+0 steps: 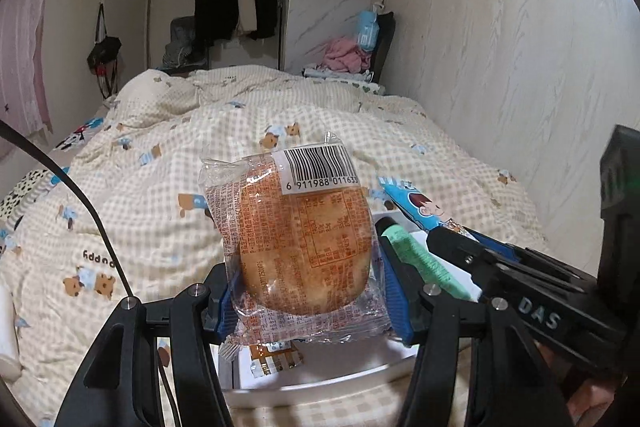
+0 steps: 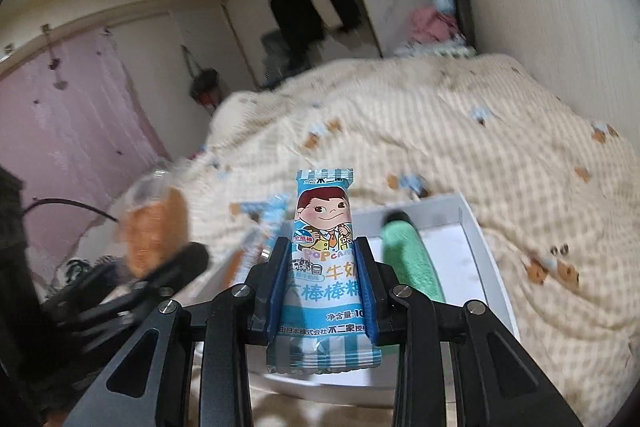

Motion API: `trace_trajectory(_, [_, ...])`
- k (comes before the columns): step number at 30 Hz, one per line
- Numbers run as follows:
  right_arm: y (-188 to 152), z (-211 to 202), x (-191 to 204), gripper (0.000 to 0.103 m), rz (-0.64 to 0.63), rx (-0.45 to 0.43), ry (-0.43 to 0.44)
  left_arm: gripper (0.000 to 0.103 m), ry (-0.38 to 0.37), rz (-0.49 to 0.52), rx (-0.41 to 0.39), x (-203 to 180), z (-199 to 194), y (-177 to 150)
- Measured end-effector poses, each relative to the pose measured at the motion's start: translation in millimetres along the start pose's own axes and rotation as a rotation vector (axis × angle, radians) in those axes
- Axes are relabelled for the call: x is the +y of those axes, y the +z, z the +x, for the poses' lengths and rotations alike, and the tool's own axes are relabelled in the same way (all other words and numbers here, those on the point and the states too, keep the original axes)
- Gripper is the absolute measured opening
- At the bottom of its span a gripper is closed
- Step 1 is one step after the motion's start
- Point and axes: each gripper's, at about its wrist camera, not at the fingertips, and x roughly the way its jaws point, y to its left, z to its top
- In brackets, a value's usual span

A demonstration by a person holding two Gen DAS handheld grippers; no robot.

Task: Organize objects
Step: 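Carry the bread bun pack and candy pack over the white box, then lower both packs into the white box and open both grippers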

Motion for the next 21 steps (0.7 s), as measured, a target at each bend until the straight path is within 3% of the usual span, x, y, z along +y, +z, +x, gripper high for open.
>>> trace_trajectory(11, [-6, 17, -7, 0.033, 0.011, 0.083, -0.043, 0.063, 0.001, 0.06, 0.115, -14, 27, -13])
trace_trajectory(21, [-1, 24, 0, 0.033, -0.027, 0.11, -0.026, 0.063, 0.021, 0.031, 0.142, -6, 35, -15])
